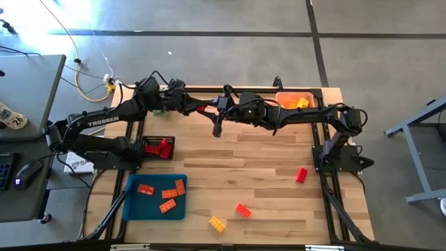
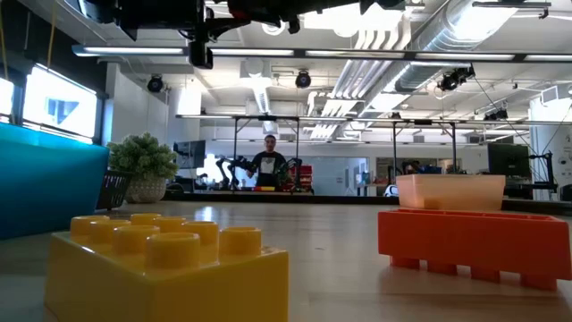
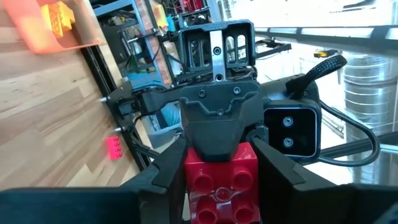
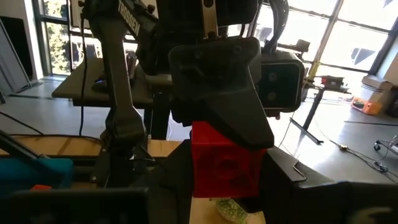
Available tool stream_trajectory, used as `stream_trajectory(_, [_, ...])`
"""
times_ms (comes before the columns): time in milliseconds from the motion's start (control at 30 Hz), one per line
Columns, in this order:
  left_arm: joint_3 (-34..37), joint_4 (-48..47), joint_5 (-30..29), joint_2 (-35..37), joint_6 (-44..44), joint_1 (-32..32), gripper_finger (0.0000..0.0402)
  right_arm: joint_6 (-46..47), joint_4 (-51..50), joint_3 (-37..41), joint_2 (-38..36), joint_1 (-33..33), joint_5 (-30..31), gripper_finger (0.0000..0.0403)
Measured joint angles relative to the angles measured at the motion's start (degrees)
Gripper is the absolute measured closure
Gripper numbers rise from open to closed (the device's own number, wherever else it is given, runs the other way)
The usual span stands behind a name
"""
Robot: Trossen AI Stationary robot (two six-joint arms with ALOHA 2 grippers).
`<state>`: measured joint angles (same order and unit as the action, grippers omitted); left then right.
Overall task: Sort & place blocks by color
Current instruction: Put the red game piece into the black bin
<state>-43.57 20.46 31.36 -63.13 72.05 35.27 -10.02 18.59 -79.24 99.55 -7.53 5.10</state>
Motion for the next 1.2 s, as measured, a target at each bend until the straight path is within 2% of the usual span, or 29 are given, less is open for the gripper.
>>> stream_trajectory(100, [0.0, -0.2, 0.5, 0.0, -0.9, 0.0, 0.0284, -0.1, -0.1, 0.0, 0.0, 0.0, 0.0, 0.0279])
stream_trajectory(300, [0.0, -1.1, 1.7, 0.0, -3.6, 0.0, 0.0285, 2.6, -0.4, 0.1, 0.0, 0.1, 1.3, 0.0217])
stream_trajectory(433, [0.0, -2.4, 1.7, 0.0, -5.1, 0.0, 0.0285, 6.8, -1.9, 0.1, 0.1, 0.2, 2.6, 0.0198])
stream_trajectory(767, [0.0, -2.5, 4.1, 0.1, -4.9, 2.3, 0.0285, 7.8, -4.6, 0.1, -0.2, 0.6, 2.9, 0.0192])
stream_trajectory(967, [0.0, -2.9, 4.2, 0.1, -4.9, 3.1, 0.0285, 7.6, -6.9, 0.1, -0.6, 0.8, 7.6, 0.0192])
stream_trajectory(1067, [0.0, -5.9, 5.5, 0.8, -6.5, 4.1, 0.0285, 7.4, -8.4, 0.1, -0.9, 1.2, 8.1, 0.0191])
stream_trajectory(1200, [0.0, -14.4, 6.6, 2.6, -10.6, 5.4, 0.0285, 6.6, -9.6, 0.1, -2.0, 1.5, 9.8, 0.0191])
